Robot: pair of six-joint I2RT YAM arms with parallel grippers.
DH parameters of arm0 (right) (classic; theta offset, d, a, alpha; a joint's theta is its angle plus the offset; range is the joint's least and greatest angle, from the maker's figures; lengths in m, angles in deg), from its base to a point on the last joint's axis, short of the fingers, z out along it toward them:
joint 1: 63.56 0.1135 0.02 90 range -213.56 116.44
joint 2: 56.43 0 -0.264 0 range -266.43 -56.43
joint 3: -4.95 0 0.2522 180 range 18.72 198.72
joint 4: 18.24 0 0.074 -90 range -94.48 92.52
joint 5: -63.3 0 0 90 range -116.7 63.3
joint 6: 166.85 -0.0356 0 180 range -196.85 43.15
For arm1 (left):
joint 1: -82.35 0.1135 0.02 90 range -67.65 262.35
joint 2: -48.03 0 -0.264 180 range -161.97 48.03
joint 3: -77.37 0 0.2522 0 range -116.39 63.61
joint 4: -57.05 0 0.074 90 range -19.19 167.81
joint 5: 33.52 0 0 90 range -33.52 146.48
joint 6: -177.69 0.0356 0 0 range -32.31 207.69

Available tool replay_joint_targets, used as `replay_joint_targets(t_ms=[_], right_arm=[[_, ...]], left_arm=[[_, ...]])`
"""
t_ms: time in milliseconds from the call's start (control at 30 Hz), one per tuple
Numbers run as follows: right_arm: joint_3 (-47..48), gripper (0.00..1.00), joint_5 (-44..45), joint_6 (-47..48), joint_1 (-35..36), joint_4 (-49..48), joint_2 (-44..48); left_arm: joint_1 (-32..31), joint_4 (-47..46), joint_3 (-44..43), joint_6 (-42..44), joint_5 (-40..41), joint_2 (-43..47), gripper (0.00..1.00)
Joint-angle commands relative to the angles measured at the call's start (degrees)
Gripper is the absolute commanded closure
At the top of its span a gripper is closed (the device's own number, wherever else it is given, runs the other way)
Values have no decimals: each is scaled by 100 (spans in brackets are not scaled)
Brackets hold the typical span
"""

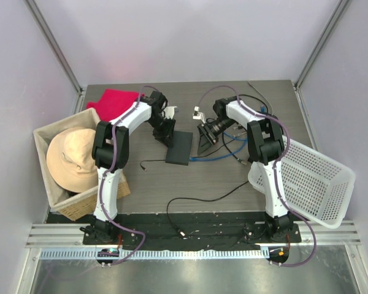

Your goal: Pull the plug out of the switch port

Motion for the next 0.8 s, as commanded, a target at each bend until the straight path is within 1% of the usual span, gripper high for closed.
replay_joint_targets(t_ms=[0, 300, 567, 767], right_arm=[[134, 53, -167, 436, 127, 482, -119], [353, 52, 44, 173, 382, 307, -488], [617, 43, 229, -3, 532, 210, -831], [530, 42, 413, -239, 602, -17, -910]], left_arm=[[-238, -302, 236, 188, 390, -337, 100], [-291, -293, 236, 188, 390, -337, 100], [-300, -293, 245, 205, 425, -337, 100], [-291, -302, 253, 197, 425, -364, 100]])
